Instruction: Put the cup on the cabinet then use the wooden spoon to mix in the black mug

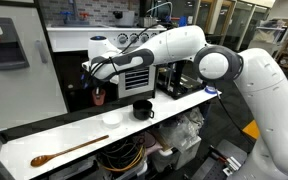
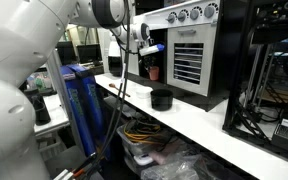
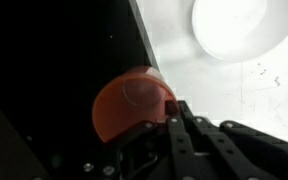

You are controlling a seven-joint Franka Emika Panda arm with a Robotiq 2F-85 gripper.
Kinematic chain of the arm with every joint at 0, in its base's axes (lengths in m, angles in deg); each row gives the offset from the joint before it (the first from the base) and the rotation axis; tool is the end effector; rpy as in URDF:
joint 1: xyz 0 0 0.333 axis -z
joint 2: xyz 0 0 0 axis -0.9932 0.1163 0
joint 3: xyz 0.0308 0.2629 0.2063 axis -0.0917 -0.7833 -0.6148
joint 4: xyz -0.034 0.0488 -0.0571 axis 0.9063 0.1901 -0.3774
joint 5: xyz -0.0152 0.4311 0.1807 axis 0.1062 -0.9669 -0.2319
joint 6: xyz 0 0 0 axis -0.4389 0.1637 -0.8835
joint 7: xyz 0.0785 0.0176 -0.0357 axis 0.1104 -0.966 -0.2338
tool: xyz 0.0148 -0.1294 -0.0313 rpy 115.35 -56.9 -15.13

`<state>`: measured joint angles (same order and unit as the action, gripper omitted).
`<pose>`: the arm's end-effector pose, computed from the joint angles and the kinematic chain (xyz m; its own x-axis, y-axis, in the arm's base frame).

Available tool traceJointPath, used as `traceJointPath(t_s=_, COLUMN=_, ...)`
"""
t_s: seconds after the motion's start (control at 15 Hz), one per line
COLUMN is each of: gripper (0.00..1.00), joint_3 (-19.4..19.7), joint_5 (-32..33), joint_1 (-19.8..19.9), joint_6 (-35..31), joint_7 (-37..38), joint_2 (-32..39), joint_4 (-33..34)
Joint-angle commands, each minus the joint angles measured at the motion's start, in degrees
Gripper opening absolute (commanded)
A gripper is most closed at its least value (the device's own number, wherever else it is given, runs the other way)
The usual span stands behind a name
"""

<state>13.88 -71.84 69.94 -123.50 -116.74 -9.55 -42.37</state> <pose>0.7906 0.3387 0.3293 0.4326 0.8909 0.1384 0.8692 -0.4529 0.1985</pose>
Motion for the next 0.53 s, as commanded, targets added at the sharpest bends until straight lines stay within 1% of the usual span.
traceJointPath(t_s=0.0, gripper=0.01, joint_3=-1.3, joint_5=-1.8, joint_1=1.8, joint_6=-0.9, joint_7=-2.6, joint_2=-0.6, joint_4=-1.5)
traceJointPath(t_s=0.47, gripper=0.01, joint_3=-1.1, joint_5=-3.2, joint_1=1.9, joint_6=-0.6, joint_7=-3.4, joint_2=-0.3, joint_4=-1.2)
